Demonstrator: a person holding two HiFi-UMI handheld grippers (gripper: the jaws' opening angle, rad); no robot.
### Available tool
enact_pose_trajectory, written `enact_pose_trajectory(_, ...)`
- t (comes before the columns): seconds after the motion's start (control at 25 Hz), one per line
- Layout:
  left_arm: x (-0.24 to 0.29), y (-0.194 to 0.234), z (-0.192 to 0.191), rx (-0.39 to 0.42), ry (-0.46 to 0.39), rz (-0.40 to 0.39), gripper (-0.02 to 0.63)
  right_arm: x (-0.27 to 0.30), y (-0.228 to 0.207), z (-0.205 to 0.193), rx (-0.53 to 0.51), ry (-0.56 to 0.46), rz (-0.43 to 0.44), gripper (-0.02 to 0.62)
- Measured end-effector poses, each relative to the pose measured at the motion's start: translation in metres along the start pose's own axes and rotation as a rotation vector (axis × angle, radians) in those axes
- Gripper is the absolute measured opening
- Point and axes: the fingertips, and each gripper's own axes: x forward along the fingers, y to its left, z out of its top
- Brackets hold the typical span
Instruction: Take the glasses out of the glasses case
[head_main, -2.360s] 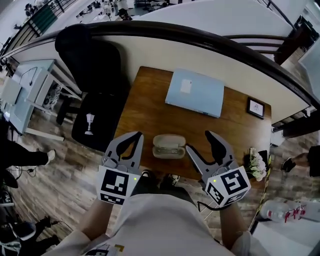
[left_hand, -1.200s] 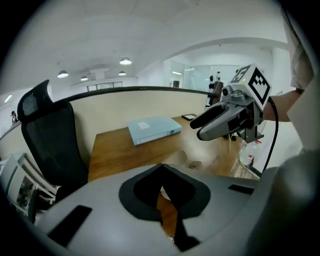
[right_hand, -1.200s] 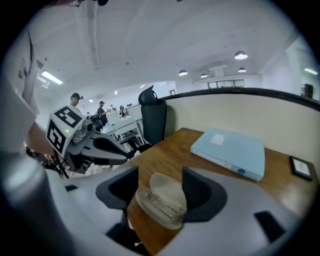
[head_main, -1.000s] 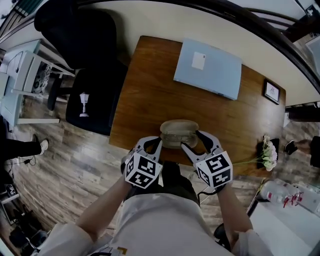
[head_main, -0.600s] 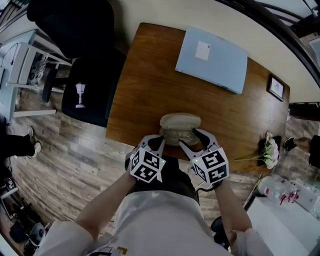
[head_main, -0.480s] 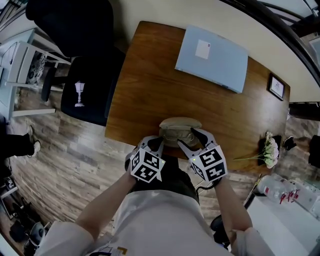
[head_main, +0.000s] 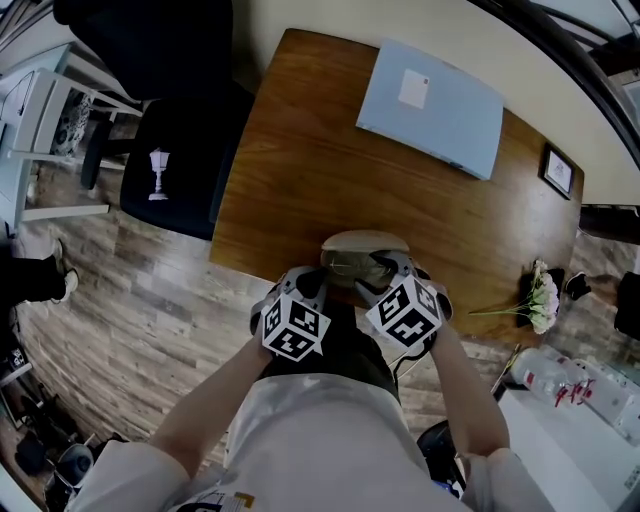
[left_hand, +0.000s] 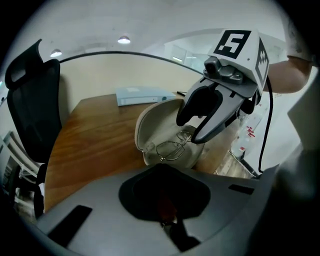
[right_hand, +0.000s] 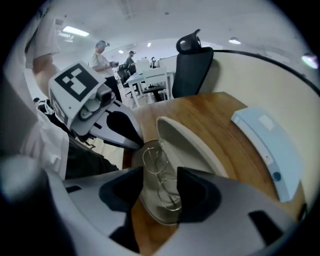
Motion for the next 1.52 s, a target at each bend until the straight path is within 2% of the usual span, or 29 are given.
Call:
enact_pose_trajectory(0.28,0.0,-0.001,0.0,0.04,-0.007,0.008,0.003,0.019,0.002,-0.016,-0.27,0.161,-0.004,0.191)
enact_pose_trajectory(0.6,0.0,0.0,0.0,0.034,-0.016,0.007,0.003,0.036,0.004,-0.022,-0.432,0.228,-0.048,0.127)
enact_pose_trajectory(0.68,-0.001,0.0,0.0,0.032,-0.017,0.007,0.003,0.036,0.004,-0.021,-0.424,0.228,-0.054,0.119)
enact_pose_trajectory(0.84,-0.001,0.0,-0.001,0.018,-0.015,0.002,0.003,0.032,0.003,-0.015,-0.377,0.202,-0.064,0.06)
enact_pose_trajectory(1.0,-0.003,0.003,0.001,-0.041,-0.016,-0.019,0.003,0.021,-0.005,-0.007,-0.313,0.187,-0.123,0.02)
enact_pose_trajectory(1.16,-0.012,0.009,0.007,-0.027,-0.014,-0.004,0.002,0.005,-0.012,0.0,-0.229,0.165,-0.14,0.012)
enact_pose_trajectory(1.32,-0.026,0.023,0.017,-0.047,-0.034,0.022,0.003,-0.016,-0.016,0.013,-0.15,0.112,-0.148,0.012)
enact_pose_trajectory(1.52,-0.054,0.043,0.044,-0.049,-0.095,0.067,0.003,-0.056,-0.028,0.039,-0.112,0.031,-0.225,0.012)
